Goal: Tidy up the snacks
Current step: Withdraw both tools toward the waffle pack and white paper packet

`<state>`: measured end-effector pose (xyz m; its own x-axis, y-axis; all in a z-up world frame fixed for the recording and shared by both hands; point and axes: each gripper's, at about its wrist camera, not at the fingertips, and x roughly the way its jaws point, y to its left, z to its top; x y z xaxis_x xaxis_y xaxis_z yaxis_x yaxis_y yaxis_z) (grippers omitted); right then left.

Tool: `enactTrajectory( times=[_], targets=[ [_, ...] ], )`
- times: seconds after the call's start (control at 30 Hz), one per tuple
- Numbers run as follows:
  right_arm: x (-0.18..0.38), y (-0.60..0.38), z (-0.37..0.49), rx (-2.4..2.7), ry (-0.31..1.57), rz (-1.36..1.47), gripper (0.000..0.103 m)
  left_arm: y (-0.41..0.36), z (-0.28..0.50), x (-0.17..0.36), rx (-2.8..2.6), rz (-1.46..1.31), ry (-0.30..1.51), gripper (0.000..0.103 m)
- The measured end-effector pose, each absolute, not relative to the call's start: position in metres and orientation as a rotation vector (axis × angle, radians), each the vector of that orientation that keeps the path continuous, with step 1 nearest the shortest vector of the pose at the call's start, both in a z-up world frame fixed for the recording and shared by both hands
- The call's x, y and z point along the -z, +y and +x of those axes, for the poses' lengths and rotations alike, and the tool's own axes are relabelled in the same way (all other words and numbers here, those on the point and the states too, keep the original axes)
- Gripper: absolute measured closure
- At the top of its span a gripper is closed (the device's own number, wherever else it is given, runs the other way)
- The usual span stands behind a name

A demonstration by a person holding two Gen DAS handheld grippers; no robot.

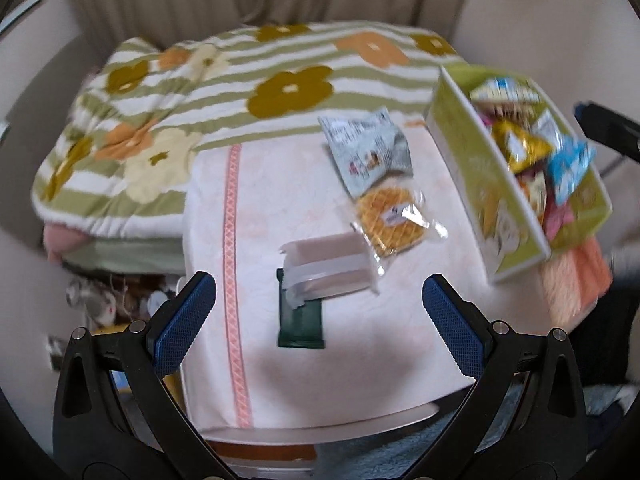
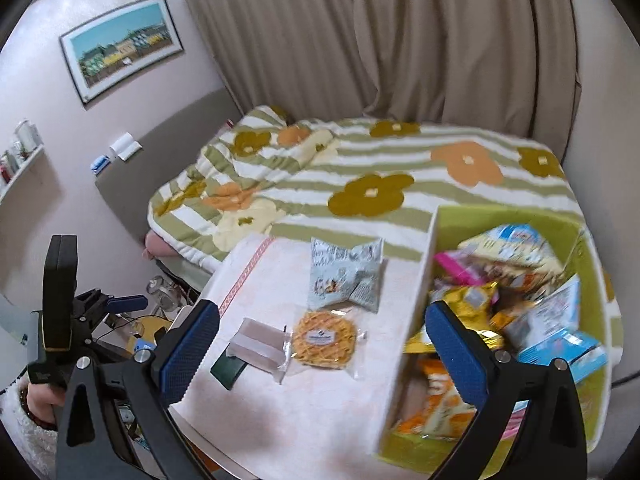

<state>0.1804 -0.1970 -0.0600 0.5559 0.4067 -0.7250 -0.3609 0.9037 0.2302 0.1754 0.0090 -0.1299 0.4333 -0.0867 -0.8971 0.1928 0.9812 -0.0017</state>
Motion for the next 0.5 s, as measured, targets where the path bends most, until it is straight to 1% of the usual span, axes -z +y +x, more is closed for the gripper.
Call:
enactTrajectory(
  times=[0.2,0.33,0.5],
  targets=[
    [0.093,-0.151,0.191,-0.393,0.938,0.046,0.0,0.012,0.197,0.157,0.435,0.295,1.128,0.001],
    [0.122,-0.129,0.197,-0.337,0.99,-0.002,0.0,0.011,0.216,0.177,0.62,0.363,1.146,0.001],
    [0.161,-0.119,0.197,-0.25,1.065,0.001,0.0,0.001,0.237,0.219,0.802,0.482,1.185,0.001]
  ],
)
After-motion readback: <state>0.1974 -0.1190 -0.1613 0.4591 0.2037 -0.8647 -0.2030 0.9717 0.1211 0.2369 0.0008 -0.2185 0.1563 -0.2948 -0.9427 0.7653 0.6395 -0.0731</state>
